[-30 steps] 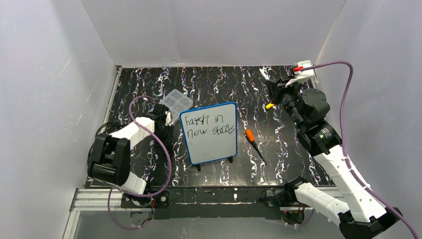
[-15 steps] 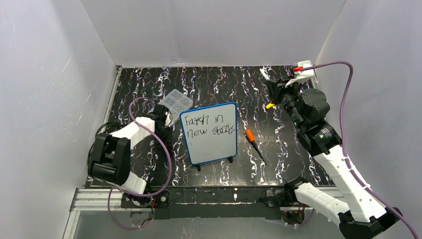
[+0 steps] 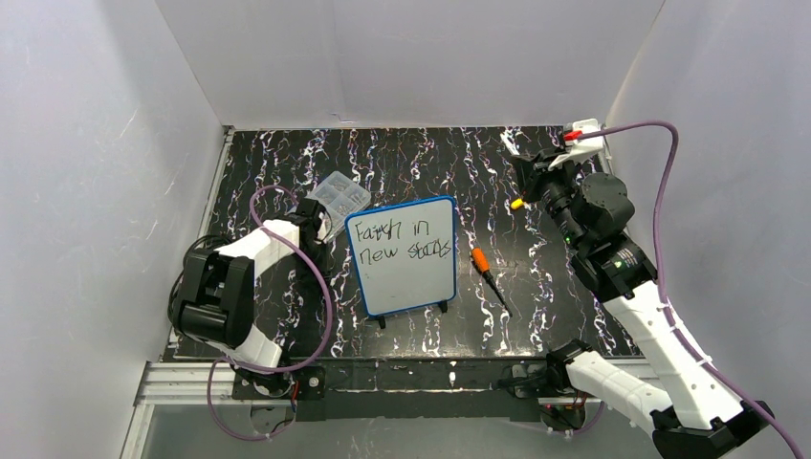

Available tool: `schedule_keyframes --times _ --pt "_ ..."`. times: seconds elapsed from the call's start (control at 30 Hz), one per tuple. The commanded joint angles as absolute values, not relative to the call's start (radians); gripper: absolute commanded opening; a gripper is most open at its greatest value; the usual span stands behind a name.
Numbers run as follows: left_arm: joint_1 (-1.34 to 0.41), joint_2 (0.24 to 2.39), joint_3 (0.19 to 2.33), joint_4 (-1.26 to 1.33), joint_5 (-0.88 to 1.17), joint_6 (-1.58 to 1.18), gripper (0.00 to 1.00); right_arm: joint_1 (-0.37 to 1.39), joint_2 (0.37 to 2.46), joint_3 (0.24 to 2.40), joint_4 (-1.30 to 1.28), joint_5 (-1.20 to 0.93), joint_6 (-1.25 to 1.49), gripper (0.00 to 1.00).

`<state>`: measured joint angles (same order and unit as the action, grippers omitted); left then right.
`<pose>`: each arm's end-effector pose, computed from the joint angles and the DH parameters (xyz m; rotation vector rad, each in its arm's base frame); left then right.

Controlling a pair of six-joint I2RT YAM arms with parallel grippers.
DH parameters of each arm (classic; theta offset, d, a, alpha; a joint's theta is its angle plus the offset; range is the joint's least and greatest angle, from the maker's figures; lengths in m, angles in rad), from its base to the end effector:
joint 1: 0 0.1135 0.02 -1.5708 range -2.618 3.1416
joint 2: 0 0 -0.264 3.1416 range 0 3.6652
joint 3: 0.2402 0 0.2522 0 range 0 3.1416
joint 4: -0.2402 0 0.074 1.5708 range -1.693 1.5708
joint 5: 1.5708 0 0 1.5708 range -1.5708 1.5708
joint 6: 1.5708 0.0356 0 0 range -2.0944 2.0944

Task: Write a sentence on the whiteboard
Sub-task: Close the whiteboard marker at the center of the board.

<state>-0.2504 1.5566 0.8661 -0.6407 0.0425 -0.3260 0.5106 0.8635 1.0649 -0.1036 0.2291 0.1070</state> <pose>0.2605 -0.0682 0.1613 -0.1029 2.9179 -0.1594 0.1650 0.0832 0.4326 -0.1121 1.4800 0.3322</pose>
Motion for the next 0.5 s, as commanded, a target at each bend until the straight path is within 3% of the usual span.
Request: schedule_keyframes --times 0.0,0.17,0.47 --pt "-0.245 1.591 0.858 -0.660 0.028 -0.336 0.25 0.508 0.840 1.061 -0.053 0.239 0.095 0.01" --pt "-0.247 1.624 0.856 -0.664 0.044 -0.345 0.24 0.508 0.835 1.055 -0.045 0.239 0.093 0.01" --pt "-0.246 1.567 0.840 -0.671 0.066 -0.352 0.00 0.508 0.814 1.054 -0.048 0.209 0.100 0.01"
